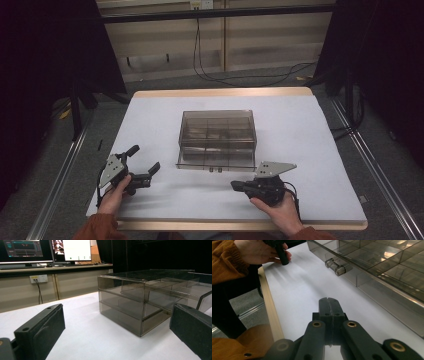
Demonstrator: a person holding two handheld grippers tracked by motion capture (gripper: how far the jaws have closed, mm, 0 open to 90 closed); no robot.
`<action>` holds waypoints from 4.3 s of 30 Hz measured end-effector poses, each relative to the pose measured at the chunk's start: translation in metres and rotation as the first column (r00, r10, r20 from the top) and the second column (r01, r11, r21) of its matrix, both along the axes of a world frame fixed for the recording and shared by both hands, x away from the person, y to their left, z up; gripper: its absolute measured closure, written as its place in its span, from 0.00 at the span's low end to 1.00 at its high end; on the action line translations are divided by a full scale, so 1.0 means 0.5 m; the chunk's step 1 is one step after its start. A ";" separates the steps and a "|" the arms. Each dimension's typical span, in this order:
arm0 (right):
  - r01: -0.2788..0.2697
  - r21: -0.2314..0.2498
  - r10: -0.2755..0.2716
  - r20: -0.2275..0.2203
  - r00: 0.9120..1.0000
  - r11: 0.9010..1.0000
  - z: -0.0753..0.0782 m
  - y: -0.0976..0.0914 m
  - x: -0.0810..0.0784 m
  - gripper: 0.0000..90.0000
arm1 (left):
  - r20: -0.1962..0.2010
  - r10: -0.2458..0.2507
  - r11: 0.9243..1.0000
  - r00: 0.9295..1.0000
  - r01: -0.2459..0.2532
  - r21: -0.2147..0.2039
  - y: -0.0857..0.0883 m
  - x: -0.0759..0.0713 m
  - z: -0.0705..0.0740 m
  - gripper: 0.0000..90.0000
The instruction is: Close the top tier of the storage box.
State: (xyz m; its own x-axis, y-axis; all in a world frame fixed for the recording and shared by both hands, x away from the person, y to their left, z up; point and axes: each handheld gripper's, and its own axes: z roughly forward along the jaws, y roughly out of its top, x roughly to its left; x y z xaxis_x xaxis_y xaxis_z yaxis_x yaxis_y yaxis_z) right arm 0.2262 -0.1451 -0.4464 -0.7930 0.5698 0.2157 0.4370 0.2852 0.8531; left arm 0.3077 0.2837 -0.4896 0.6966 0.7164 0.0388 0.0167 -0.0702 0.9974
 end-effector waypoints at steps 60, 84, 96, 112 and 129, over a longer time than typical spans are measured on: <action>0.124 0.004 -0.124 0.052 0.991 0.992 -0.011 0.018 0.052 1.00 | 0.000 0.000 1.000 1.000 0.000 -0.002 0.000 0.000 0.000 0.00; 0.124 0.004 -0.124 0.055 0.991 0.992 -0.014 0.016 0.057 0.99 | 0.001 0.000 1.000 1.000 0.000 -0.001 0.000 0.000 0.000 0.00; 0.100 0.004 -0.100 0.057 0.993 0.995 -0.015 0.029 0.061 0.97 | 0.001 0.001 1.000 1.000 -0.001 -0.001 0.000 0.000 0.000 0.00; 0.053 -0.003 -0.053 0.040 0.998 0.999 -0.019 0.052 0.064 1.00 | 0.000 0.000 1.000 1.000 0.000 0.000 0.000 0.000 0.000 0.00; 0.060 0.006 -0.060 0.041 0.997 0.998 -0.019 0.058 0.076 1.00 | 0.001 0.001 1.000 1.000 -0.001 -0.001 0.000 0.000 0.000 0.00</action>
State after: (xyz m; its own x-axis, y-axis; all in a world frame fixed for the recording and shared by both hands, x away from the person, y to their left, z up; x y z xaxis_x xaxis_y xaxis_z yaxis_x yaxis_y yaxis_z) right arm 0.2641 -0.1162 -0.4561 -0.7654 0.6158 0.1870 0.4182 0.2550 0.8718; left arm 0.3079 0.2838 -0.4895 0.6961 0.7169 0.0389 0.0158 -0.0695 0.9975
